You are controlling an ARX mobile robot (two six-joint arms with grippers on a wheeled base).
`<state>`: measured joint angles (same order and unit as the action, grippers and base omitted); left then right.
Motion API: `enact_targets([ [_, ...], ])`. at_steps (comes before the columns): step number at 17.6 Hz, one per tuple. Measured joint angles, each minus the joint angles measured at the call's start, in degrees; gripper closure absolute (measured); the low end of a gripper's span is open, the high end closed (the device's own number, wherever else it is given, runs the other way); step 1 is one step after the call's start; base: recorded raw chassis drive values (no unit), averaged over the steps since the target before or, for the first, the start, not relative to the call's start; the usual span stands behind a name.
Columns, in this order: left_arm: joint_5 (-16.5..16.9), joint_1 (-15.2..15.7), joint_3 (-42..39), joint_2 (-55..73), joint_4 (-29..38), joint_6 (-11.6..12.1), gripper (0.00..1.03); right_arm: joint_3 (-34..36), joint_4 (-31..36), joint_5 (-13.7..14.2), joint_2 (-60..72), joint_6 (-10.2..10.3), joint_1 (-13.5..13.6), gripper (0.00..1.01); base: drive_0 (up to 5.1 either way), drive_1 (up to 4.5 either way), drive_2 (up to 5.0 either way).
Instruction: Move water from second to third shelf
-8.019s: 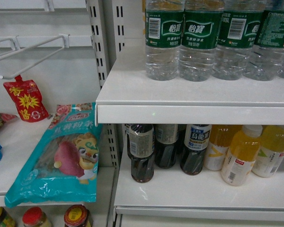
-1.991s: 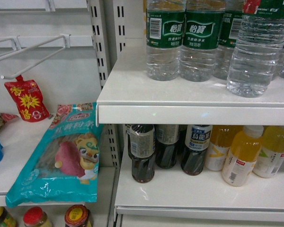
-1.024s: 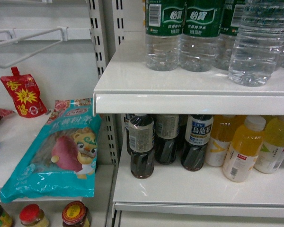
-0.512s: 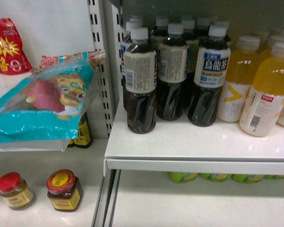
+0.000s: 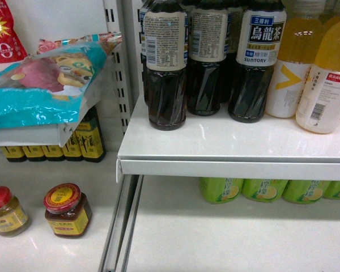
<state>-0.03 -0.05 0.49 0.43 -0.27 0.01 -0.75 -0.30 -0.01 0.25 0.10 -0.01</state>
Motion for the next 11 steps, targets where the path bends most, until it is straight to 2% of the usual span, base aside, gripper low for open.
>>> enact_targets([
  [11, 0.0, 0.0, 0.0, 0.0, 0.0, 0.0, 0.05, 0.0, 0.0, 0.0, 0.0, 0.0, 0.0, 0.03, 0.0, 0.0, 0.0],
])
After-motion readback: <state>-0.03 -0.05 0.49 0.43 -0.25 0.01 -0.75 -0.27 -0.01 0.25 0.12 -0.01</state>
